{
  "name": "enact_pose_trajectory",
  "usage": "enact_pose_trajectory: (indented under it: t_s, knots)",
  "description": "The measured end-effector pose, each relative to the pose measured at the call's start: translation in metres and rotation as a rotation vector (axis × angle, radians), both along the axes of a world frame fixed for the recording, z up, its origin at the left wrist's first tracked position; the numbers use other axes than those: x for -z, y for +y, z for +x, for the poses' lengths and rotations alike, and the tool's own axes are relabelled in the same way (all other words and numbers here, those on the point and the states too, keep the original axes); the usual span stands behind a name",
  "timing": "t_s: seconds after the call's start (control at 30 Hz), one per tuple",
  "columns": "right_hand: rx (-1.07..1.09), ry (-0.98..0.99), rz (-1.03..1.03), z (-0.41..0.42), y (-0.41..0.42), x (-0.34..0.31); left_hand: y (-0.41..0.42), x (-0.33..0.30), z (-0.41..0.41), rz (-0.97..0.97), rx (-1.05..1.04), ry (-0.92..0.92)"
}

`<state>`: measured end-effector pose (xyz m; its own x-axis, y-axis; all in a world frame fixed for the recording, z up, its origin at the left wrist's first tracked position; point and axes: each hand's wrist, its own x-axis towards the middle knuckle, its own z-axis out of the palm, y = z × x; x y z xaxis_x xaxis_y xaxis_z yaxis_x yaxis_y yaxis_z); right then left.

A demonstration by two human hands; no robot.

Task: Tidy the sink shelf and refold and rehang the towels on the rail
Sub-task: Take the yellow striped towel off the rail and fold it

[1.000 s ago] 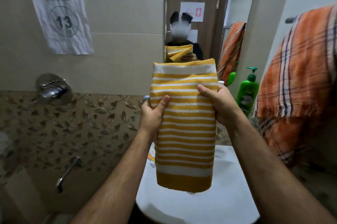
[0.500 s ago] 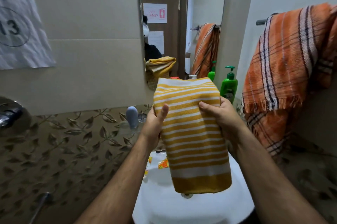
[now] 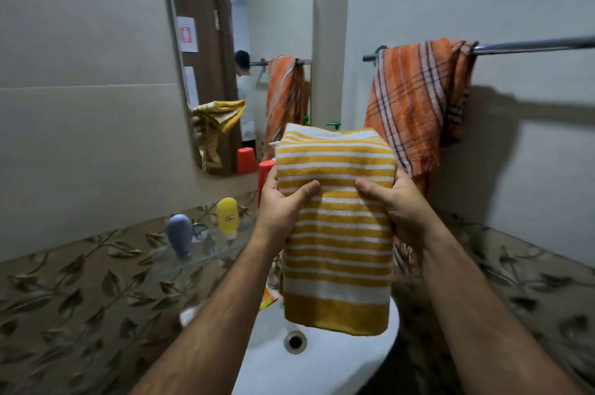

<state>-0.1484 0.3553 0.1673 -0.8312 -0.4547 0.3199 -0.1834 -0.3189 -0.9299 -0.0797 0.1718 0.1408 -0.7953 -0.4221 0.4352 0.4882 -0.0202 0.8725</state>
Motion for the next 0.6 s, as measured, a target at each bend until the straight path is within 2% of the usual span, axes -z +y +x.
enact_pose_trajectory:
  t_s: [0.27,0.6]
  knots:
    - [0.227,0.105,0.022,-0.006,0.059,-0.027,0.052,-0.028,-0.028,-0.015,0.19,0.04]
    - [0.475,0.19,0.083,-0.019,0.138,-0.071,0.118,-0.068,-0.077,-0.136,0.253,0.178]
